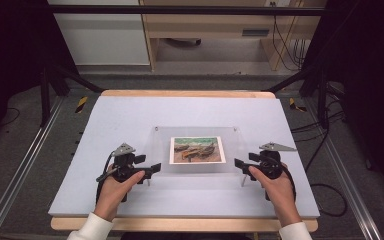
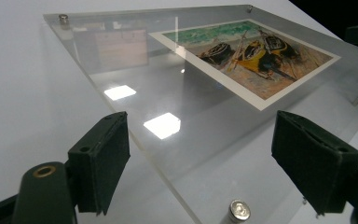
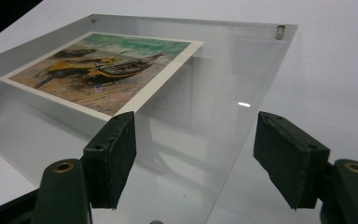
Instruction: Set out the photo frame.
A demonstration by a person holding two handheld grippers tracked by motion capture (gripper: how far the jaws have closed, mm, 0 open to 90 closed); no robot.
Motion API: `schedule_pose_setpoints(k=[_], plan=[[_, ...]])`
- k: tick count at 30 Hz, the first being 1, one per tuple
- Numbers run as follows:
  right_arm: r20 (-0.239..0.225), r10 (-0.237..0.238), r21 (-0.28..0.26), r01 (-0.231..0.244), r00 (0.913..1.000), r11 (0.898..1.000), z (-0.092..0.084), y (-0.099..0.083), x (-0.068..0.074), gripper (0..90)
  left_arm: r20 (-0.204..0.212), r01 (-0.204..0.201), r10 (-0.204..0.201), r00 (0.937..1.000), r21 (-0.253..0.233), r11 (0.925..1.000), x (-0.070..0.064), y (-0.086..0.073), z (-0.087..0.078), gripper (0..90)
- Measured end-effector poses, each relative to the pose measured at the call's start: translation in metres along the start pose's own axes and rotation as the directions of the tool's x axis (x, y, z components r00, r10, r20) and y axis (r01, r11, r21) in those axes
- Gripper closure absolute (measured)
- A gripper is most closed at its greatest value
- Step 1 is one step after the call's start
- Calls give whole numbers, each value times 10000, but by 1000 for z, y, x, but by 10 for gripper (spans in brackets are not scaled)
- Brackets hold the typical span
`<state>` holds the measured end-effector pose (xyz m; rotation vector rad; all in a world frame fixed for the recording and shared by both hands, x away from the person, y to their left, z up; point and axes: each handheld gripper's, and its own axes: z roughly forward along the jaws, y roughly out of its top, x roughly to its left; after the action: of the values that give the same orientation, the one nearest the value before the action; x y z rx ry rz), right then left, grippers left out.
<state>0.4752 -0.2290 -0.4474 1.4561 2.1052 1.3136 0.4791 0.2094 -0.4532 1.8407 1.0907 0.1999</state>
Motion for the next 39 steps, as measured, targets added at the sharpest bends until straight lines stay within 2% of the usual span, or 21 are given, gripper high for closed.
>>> schedule_pose_setpoints(k=[6, 11, 20, 27, 31, 39], plan=[[-62, 148, 175, -147, 9999, 9997, 6, 0, 2, 274, 113, 284, -285, 9995, 112, 9995, 2, 0, 2, 175], [-239, 698, 261, -692, 9973, 9973, 6, -3, 1, 248, 225, 608, -611, 9979, 152, 9980, 3, -1, 3, 165], [-416, 1084, 417, -1067, 9932, 9934, 7, -3, -1, 226, 446, 949, -964, 9943, 344, 9949, 6, -2, 3, 148], [-498, 1297, 550, -1269, 9903, 9904, 8, -3, -1, 202, 461, 1012, -1029, 9936, 380, 9941, 5, -2, 3, 143], [-590, 1457, 632, -1420, 9876, 9878, 8, -4, -1, 194, 734, 1198, -1231, 9897, 476, 9917, 6, -3, 4, 138], [-656, 1507, 769, -1456, 9864, 9864, 7, -4, -1, 178, 752, 1207, -1238, 9894, 453, 9917, 6, -3, 5, 137]])
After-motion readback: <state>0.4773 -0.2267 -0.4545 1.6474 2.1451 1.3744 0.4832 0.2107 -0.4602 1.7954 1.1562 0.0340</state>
